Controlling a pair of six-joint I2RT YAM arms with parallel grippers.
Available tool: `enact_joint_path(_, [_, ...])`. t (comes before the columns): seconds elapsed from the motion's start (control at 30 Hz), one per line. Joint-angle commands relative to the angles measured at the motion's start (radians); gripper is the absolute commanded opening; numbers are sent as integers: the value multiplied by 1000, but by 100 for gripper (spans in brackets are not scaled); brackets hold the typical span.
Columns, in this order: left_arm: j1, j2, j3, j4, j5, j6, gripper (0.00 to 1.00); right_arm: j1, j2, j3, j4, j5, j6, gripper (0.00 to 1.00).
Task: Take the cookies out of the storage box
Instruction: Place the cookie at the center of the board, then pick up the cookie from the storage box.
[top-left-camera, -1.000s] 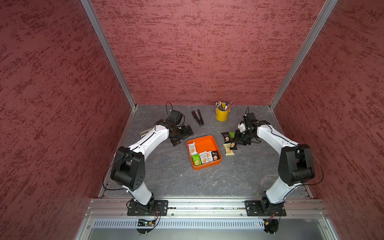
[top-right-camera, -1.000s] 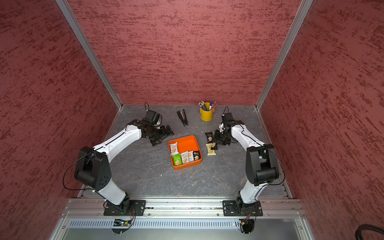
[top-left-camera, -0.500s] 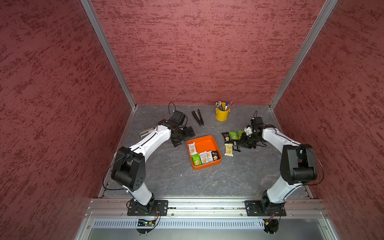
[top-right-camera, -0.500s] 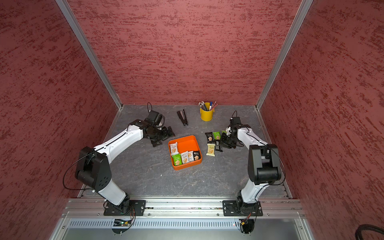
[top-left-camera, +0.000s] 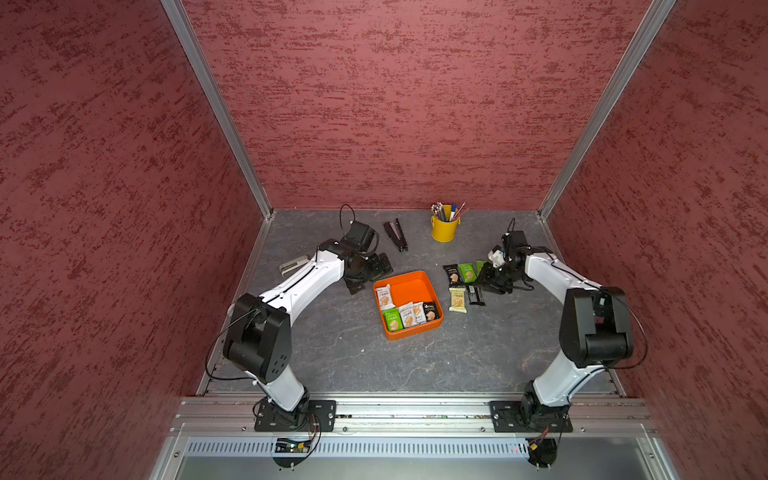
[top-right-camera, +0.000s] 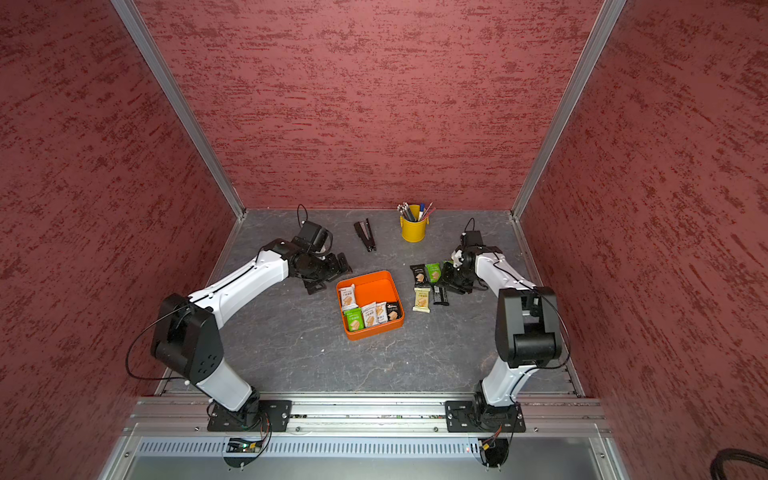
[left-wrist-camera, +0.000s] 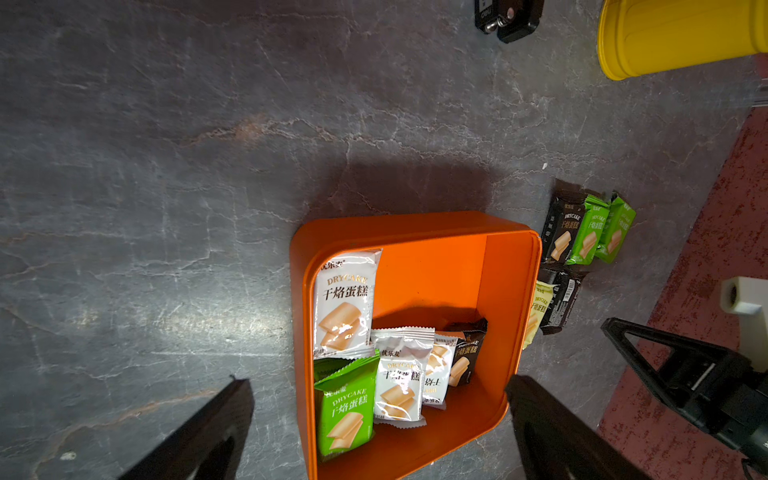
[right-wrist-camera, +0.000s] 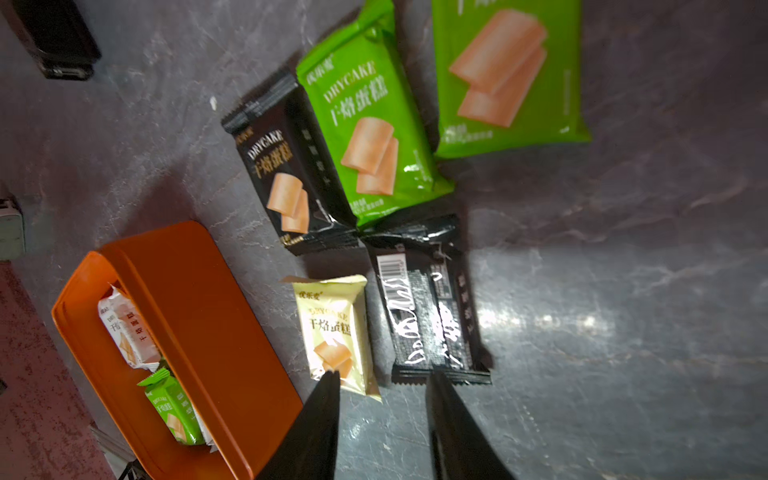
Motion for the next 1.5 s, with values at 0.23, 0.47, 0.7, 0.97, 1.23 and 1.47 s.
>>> enact_joint_path(0.23, [3, -2, -67, 97, 7, -45, 100, 248, -28, 165, -108, 10, -15, 50])
enact_joint_path(0.47, [60, -21, -143, 167, 79, -67, 100, 415, -44, 157, -103, -23, 12, 51])
enact_joint_path(0.7, [134, -60, -194, 177, 127, -41, 100, 520, -26, 108, -48, -46, 62, 51])
enact_joint_path(0.97, [189, -83, -211, 155, 170, 12, 100, 590, 54, 90, 42, -34, 128, 51])
enact_joint_path(1.23, [241, -97, -211, 132, 198, 59, 100, 619, 143, 104, 84, 3, 161, 48])
enact_joint_path(1.47, [278, -107, -218, 119, 214, 88, 100, 626, 192, 124, 89, 18, 170, 46])
